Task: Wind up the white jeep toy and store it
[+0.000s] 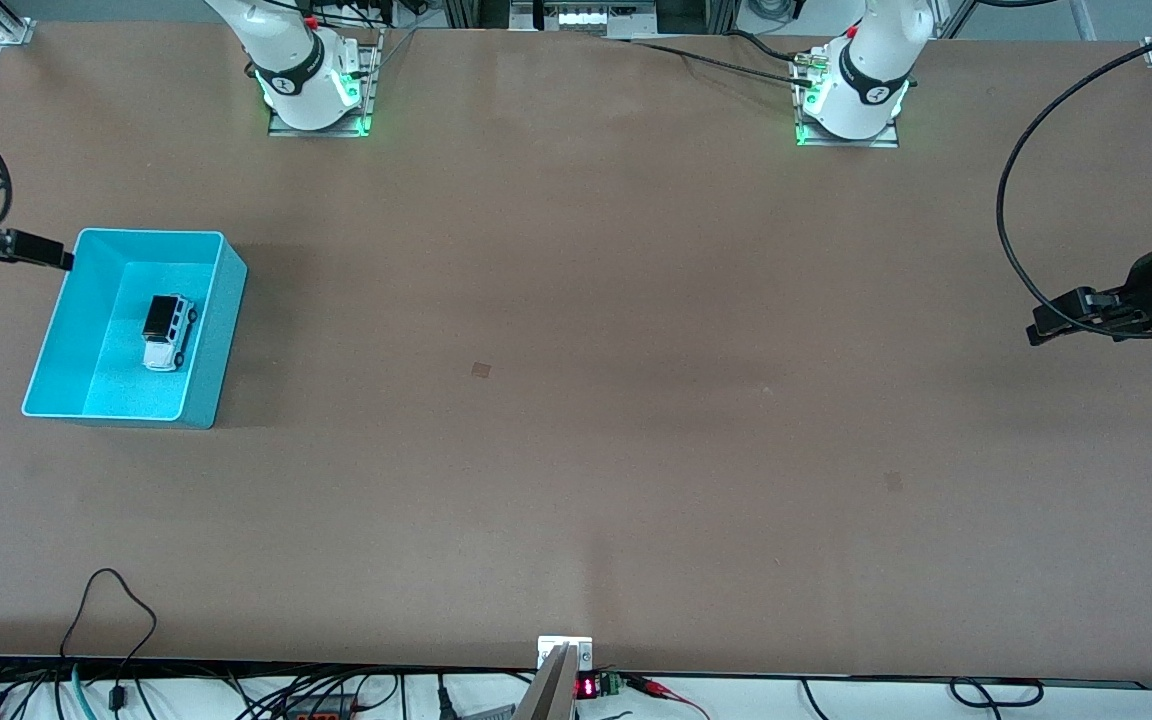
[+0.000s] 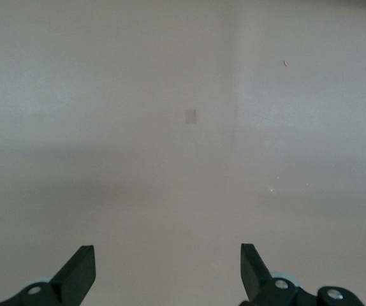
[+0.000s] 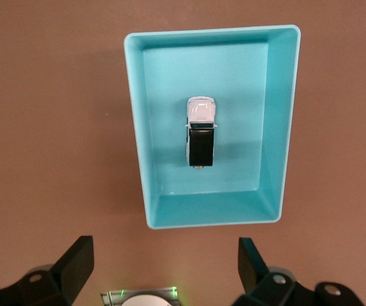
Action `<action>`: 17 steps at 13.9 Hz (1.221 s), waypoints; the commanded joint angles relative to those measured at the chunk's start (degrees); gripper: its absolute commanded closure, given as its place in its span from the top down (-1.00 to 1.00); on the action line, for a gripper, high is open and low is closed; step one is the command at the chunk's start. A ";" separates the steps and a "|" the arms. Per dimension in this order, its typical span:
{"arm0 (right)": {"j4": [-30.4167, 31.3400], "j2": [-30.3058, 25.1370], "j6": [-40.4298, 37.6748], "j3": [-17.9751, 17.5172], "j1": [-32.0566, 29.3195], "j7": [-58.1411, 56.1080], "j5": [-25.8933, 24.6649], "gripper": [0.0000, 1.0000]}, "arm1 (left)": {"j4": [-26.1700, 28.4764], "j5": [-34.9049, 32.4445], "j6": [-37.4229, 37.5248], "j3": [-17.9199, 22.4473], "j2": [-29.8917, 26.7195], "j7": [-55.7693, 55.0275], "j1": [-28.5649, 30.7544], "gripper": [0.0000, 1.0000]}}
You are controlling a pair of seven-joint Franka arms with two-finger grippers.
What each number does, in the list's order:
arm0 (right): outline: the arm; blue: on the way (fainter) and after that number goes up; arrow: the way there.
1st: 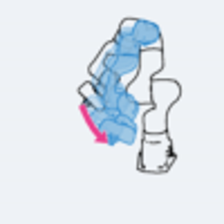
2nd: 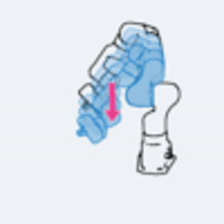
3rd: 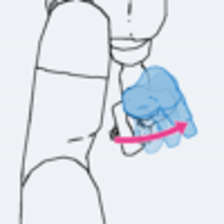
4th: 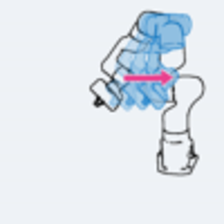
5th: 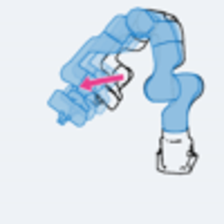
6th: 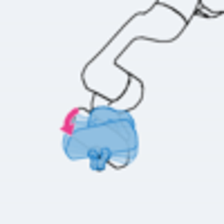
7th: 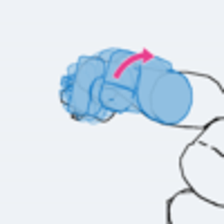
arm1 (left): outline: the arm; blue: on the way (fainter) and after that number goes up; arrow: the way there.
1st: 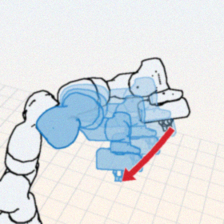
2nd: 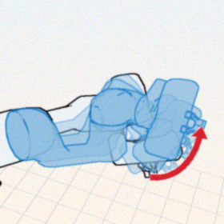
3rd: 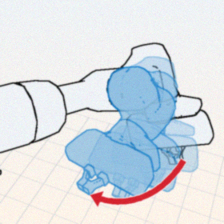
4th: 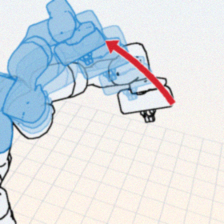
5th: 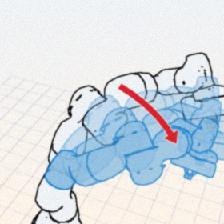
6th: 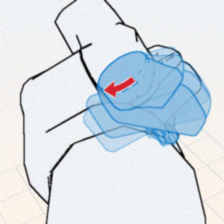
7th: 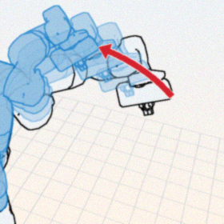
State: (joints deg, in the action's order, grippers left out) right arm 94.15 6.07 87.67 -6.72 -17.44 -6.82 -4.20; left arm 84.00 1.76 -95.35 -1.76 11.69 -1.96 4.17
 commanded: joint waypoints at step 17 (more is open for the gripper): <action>-6.26 -0.10 -5.75 8.04 16.38 3.04 4.12 1.00 | -0.07 0.79 -0.18 -0.62 -0.80 0.37 0.49 1.00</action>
State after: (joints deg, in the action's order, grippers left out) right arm 87.97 6.41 82.72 1.16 -1.01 -4.29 -0.53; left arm 83.97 1.76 -96.13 -2.24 11.65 -1.95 4.32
